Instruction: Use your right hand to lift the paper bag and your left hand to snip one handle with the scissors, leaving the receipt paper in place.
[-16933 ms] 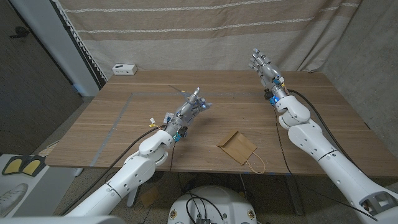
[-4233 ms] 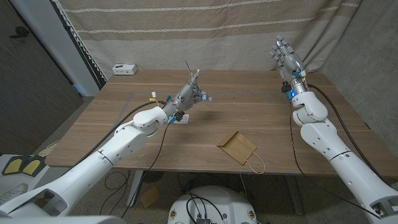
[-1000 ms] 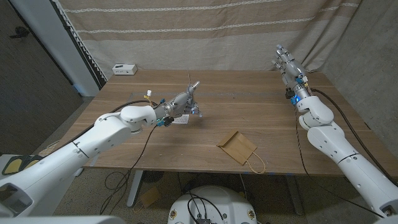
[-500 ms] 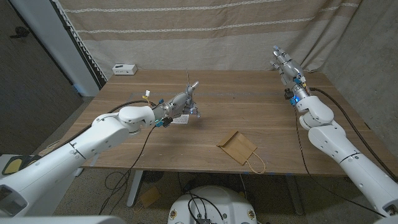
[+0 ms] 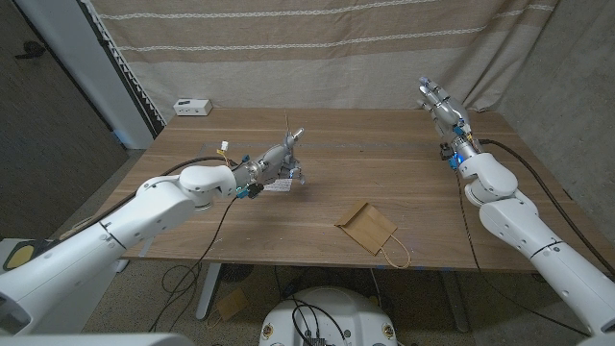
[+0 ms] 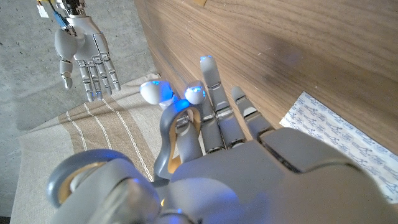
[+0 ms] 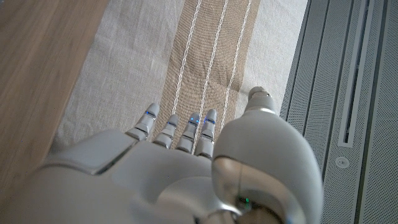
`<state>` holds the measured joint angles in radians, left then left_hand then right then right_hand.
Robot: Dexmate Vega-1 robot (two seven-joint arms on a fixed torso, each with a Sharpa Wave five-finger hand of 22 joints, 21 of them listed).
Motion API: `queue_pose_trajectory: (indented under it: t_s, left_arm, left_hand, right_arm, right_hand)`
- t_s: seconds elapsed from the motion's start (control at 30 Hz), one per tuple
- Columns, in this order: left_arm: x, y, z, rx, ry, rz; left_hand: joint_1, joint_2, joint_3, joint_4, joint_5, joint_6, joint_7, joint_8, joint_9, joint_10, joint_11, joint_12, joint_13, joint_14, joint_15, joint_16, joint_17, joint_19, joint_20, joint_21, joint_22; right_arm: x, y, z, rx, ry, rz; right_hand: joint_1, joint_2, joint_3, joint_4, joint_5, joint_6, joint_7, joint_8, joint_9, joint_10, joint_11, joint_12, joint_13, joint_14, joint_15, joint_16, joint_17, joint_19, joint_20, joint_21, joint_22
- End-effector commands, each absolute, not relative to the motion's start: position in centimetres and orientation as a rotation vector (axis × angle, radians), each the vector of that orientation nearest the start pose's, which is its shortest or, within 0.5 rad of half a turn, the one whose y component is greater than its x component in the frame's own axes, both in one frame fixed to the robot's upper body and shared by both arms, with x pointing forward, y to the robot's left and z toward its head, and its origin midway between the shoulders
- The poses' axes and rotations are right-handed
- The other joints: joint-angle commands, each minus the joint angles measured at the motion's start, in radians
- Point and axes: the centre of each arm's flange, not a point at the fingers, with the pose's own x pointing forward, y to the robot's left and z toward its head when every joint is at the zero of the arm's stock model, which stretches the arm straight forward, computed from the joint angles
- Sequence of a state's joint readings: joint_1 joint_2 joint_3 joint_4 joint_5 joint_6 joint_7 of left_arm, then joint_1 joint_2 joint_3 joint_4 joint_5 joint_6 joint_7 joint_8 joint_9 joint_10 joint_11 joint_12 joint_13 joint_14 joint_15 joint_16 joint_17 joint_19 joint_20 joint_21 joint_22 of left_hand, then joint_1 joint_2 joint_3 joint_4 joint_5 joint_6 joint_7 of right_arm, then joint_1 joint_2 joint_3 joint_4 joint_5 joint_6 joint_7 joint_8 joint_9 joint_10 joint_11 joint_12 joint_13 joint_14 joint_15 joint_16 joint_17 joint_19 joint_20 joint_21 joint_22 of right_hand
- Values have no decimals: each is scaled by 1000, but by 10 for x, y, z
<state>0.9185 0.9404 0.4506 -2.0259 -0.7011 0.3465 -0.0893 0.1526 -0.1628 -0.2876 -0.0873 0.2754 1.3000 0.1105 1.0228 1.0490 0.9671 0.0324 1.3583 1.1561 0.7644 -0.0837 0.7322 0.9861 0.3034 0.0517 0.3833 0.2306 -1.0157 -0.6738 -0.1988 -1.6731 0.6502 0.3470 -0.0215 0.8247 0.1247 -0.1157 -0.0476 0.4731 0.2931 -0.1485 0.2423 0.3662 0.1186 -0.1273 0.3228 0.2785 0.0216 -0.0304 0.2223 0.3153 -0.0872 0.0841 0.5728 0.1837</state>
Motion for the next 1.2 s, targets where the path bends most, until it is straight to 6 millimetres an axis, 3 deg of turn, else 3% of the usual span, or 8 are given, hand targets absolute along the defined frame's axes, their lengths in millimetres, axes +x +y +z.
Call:
queue_pose_trajectory:
  t_s: [0.03, 0.1, 0.3, 1.2]
  left_arm:
    - [537, 218, -13, 413, -255, -554]
    - [537, 219, -13, 412, -256, -553]
    - [534, 222, -13, 417, -247, -551]
    - [528, 233, -16, 395, -255, -498]
  left_hand:
    - [-13, -19, -64, -53, 7, 77, 84, 131, 1, 1, 0, 1, 0, 1, -23, 10, 3, 4, -1, -5, 2]
    - [-13, -19, -64, -53, 8, 76, 83, 129, -3, 6, 3, -3, -8, 2, -25, 10, -3, 5, -1, -6, 3]
    - [-11, -18, -63, -52, 10, 77, 83, 132, -2, 6, 1, 2, 0, 0, -26, 19, -4, 9, -2, -11, 4]
    - [12, -18, -61, -57, 15, 74, 84, 119, -25, 2, -7, -14, -18, -12, -30, 38, -25, 24, -4, -26, 7]
  right_arm:
    - [551, -324, 40, -73, -851, 175]
    - [549, -324, 39, -77, -852, 175]
    - [548, -323, 37, -97, -840, 175]
    - [545, -308, 35, -266, -782, 253]
  right_hand:
    - [-16, -26, -25, 0, 8, -39, -6, -18, -4, 10, -3, 8, 1, 6, -40, 8, -2, 0, 2, -9, 5]
    - [-31, -41, -38, 3, 9, -72, -1, -31, -8, 9, -4, 8, 1, 5, -40, 8, -3, 0, 4, -12, 5]
    - [-45, -50, -49, 8, 12, -75, 4, -31, -11, 14, -7, 10, 0, 7, -36, 9, -5, 0, 8, -17, 5]
    - [-45, -48, -56, 6, 23, -61, -1, -22, -21, 33, -22, 17, -1, 14, -39, 12, -9, 5, 7, -24, 5]
